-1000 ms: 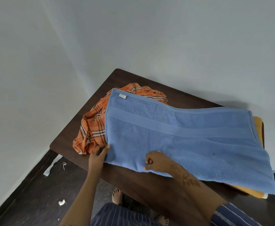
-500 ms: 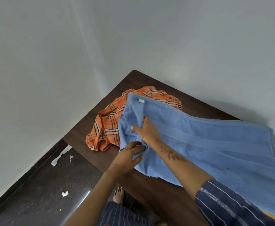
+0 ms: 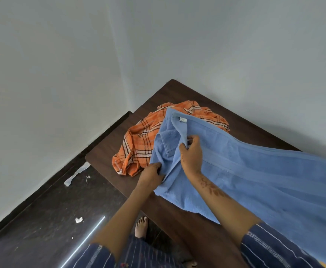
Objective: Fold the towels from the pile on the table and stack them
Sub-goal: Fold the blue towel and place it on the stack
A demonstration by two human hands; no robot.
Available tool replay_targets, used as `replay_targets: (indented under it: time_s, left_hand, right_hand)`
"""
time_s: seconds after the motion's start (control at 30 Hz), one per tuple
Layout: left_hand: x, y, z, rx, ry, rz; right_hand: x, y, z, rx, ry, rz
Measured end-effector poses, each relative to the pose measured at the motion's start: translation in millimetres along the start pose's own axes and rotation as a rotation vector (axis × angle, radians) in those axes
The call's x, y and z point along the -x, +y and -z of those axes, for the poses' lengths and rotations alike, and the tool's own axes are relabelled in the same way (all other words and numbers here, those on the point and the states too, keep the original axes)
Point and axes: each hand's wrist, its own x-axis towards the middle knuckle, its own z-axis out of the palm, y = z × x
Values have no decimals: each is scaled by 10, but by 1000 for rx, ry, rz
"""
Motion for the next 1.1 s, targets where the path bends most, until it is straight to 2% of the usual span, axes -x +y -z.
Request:
replay_targets:
  time_s: [0.07, 0.17, 0.2, 0.27, 0.33, 0.37, 0.43, 0.57, 0.6, 0.67, 0.73, 0.8, 0.83, 0.9, 0.97, 1.0, 1.07, 1.1]
  left_hand:
    - [35, 24, -8, 97, 103, -62]
    - [46, 13, 15, 268, 134, -193]
    - [39, 1, 35, 307, 122, -215]
    - [29, -36, 95, 406, 45, -204]
    - [19, -77, 129, 422, -22, -239]
    - [30, -88, 147, 384, -36, -262]
    - [37, -115, 167, 301, -38, -312]
    - [18, -247, 243, 48, -73, -426]
    - [13, -273, 265, -28, -83, -436]
    - [17, -282, 298, -137, -61, -451]
    - [5, -245, 311, -195, 22, -567]
    - [-21, -220, 320, -244, 69, -658]
    - [-33, -220, 338, -267, 55, -657]
    - [-23, -233, 419, -314, -43, -522]
    - [-18, -314, 502, -379, -202, -255]
    - [-32, -396, 525, -322, -311, -82]
    - [-56, -491, 615, 53, -498, 279]
    - [-59, -509, 658, 197, -547, 365]
  right_hand:
    - [-52, -64, -27, -21, 74, 28]
    - [-200, -86, -5, 58, 120, 154]
    - [-254, -73, -2, 114, 46, 205]
    - [-306, -56, -43, 293, -232, 249]
    - [-302, -48, -130, 652, -446, 301]
    - [-297, -40, -184, 807, -481, 350]
    - [-306, -55, -232, 906, -458, 405]
    - [-497, -116, -128, 751, -239, 344]
    - [-546, -131, -101, 776, -265, 345]
    - [-597, -145, -88, 807, -423, 325]
    - [-550, -163, -143, 732, -579, 244]
    - [-475, -121, -235, 763, -618, 252]
    - [-442, -86, -262, 835, -576, 304]
    - [-451, -11, -232, 850, -403, 397]
    - [-523, 27, -124, 598, -219, 350]
    - [-572, 52, -53, 493, -157, 320]
    - [-632, 69, 64, 448, -148, 340]
    - [-631, 87, 102, 453, -172, 345]
